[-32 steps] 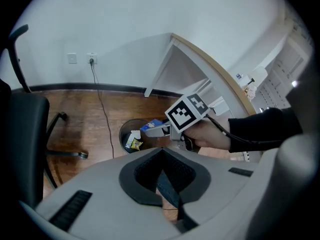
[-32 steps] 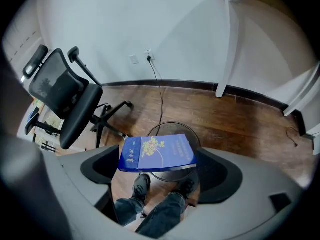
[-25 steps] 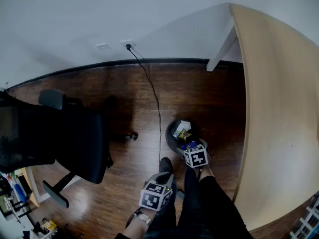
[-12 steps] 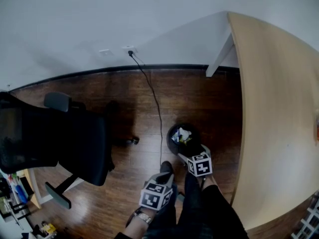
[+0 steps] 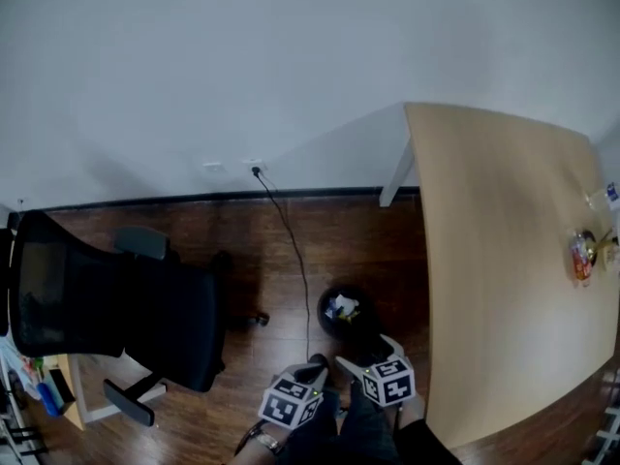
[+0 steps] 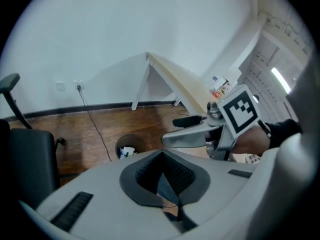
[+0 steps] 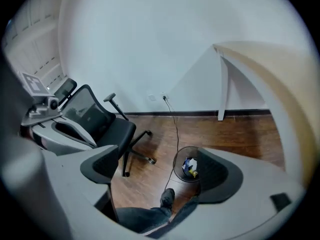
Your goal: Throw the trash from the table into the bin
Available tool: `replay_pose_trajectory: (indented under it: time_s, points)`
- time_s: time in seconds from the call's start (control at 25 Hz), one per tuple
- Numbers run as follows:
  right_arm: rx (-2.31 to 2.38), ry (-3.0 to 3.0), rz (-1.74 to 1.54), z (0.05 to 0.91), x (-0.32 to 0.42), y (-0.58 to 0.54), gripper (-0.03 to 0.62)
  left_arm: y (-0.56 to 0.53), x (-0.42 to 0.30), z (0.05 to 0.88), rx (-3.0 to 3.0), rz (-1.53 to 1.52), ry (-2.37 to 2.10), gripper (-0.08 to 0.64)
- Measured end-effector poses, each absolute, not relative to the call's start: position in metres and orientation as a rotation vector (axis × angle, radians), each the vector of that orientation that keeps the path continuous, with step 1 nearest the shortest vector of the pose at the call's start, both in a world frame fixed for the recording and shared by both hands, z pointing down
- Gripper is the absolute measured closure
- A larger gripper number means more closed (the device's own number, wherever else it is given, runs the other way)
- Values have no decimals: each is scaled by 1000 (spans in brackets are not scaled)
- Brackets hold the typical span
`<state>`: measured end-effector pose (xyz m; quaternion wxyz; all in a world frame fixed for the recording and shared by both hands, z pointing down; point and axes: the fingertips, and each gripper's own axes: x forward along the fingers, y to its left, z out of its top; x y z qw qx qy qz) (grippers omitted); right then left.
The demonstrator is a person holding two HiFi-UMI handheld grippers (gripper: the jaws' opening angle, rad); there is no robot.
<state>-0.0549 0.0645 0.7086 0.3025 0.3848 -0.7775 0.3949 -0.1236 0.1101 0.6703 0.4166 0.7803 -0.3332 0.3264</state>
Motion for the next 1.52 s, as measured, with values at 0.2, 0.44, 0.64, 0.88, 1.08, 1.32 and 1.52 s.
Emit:
replay_pose_trajectory:
  time_s: [0.2,0.44,0.64,0.88,1.08,1.32,1.52]
  points:
    - [1119,-2090,1056,636,-35,78,92,114,-121,625,2038,787,-770,557]
    - [1248,-2069,1073,589,-7,96,106,110,-106,589,2137,854,-749,557]
    - [1271,-2054,1102,585,-7,104,161,104,-98,574,2214,874,-685,557]
    - [1377,-2034,1102,575,8,93,161,89,-79,563,2275,904,-602,557]
    - [1512,-1983,1163,576,45,88,161,77,-43,561,2307,951,-499,557]
    - [1679,-1919,1186,578,117,65,161,42,18,554,2324,1036,-407,557]
    - [1896,-1797,1160,583,226,38,161,19,84,546,2342,1116,-290,557]
